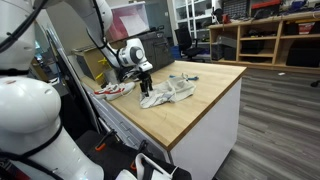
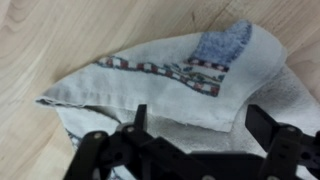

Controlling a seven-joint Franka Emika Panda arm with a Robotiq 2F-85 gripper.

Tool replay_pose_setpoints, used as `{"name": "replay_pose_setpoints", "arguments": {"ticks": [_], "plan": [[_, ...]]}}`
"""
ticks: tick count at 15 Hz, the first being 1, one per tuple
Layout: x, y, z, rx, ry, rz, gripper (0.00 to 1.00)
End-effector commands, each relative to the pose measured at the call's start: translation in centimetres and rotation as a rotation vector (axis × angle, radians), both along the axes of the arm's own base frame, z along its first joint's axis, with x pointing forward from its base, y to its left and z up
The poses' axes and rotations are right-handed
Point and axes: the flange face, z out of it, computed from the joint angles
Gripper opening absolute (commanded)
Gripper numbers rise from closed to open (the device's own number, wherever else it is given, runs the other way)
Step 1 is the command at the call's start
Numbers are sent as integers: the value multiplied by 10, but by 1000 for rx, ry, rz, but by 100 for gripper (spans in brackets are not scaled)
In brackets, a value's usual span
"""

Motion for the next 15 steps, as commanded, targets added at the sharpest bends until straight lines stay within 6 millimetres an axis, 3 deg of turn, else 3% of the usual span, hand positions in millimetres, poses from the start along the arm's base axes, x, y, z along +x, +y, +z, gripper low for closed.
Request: {"name": "replay_pose_setpoints", "arguments": {"ticks": [1,7,15], "plan": [[8,1,-1,15,-5,22,100],[3,-3,-21,35,64,61,100],[8,-3,-16,36,86,74,100]]}}
